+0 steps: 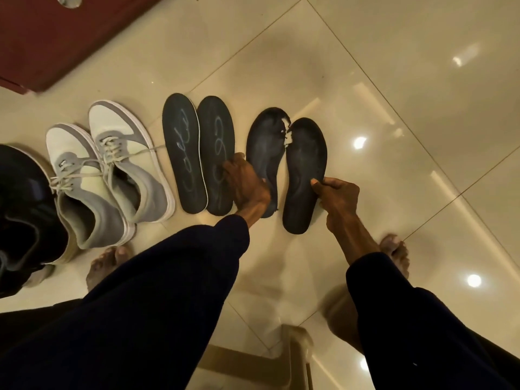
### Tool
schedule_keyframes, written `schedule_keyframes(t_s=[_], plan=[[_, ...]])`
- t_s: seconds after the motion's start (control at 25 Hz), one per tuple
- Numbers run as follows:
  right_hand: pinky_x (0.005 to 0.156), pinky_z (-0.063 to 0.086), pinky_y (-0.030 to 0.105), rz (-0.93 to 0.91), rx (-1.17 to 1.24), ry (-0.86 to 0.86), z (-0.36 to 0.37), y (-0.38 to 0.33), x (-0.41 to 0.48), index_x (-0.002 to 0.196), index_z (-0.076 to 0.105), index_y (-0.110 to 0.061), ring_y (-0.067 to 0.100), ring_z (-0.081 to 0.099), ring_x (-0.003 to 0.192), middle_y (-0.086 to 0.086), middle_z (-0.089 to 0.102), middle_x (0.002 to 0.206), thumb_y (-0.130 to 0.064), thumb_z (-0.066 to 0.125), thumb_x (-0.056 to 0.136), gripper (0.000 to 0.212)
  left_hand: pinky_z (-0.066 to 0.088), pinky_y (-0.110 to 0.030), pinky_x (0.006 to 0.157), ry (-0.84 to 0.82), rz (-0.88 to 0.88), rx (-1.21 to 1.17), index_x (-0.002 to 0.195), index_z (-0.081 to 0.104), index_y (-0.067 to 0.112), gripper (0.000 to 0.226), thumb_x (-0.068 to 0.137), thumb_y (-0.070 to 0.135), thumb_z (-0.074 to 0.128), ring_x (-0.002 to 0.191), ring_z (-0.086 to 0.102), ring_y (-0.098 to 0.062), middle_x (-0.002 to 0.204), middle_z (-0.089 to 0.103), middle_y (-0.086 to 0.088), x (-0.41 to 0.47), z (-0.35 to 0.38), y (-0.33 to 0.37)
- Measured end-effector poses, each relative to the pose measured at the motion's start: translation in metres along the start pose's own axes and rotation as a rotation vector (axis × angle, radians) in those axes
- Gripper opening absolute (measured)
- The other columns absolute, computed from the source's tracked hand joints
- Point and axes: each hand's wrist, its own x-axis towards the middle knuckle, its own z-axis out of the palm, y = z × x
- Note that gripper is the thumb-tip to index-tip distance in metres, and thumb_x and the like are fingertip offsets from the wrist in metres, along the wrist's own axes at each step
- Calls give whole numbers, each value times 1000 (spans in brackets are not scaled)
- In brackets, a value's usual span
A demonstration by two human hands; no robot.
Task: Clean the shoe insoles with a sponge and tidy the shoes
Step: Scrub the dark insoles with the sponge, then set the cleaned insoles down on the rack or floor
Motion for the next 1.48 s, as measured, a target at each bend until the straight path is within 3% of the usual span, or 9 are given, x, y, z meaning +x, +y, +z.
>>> schedule_keyframes(t_s=[0.24,0.4,0.6,0.76,0.84,0.92,1.08,1.24,1.48], plan=[[86,55,27,-79,-94,65,-5,4,3,111,75,-2,21,68,92,10,74,109,-18,83,85,31,55,-45,97,-1,-6,-126,124,56,9,56,77,5,85,113,63,-29,123,61,-12,-2,5,-21],[94,55,33,-92,-208,108,-4,10,3,111,75,-3,26,70,100,11,74,111,-20,85,82,35,59,-40,89,-37,-31,-151,116,61,4,39,83,7,82,101,68,-28,111,69,-14,-11,5,-22],[88,56,30,-29,-197,145,15,14,1,106,73,-4,24,70,93,10,73,105,-24,88,80,36,61,-45,86,-95,-70,-262,100,57,12,32,82,5,82,93,70,-28,101,70,-12,-9,4,-26],[85,55,26,-35,-117,130,19,6,-5,101,72,-6,18,65,84,4,69,95,-19,83,84,23,60,-36,84,-151,-105,-429,102,58,11,29,85,2,79,88,67,-21,99,69,-9,-5,-10,-30],[88,56,28,-69,-85,91,17,-4,-16,97,71,-11,17,65,85,1,68,95,-18,82,85,18,59,-23,75,-178,-107,-502,102,57,14,31,85,-2,78,81,65,-14,93,68,-2,-8,-29,-32],[87,56,25,-115,-75,41,15,-22,-38,104,73,-10,17,66,88,1,70,100,-16,82,85,21,56,-18,63,-198,-118,-567,99,56,19,35,84,-5,76,76,65,-8,86,66,2,-16,-59,-33],[78,52,14,-209,-119,-87,10,-74,-106,112,74,-8,14,67,88,-2,71,100,-14,79,87,26,60,-25,65,-218,-140,-703,104,56,24,41,85,-7,74,86,68,-10,101,70,-5,-43,-147,-36],[87,56,26,-240,-144,-200,16,-138,-181,110,75,-8,14,69,87,-3,73,96,-13,78,89,22,56,-22,62,-160,-180,-825,114,57,20,41,88,-9,71,91,70,-17,104,71,-6,-70,-250,-45],[90,57,34,-291,-215,-409,61,-222,-307,112,74,-4,22,68,95,6,74,105,-15,78,88,27,58,-26,67,-8,-246,-1000,112,57,21,42,87,-11,70,85,72,-9,101,73,-3,-99,-404,-77]])
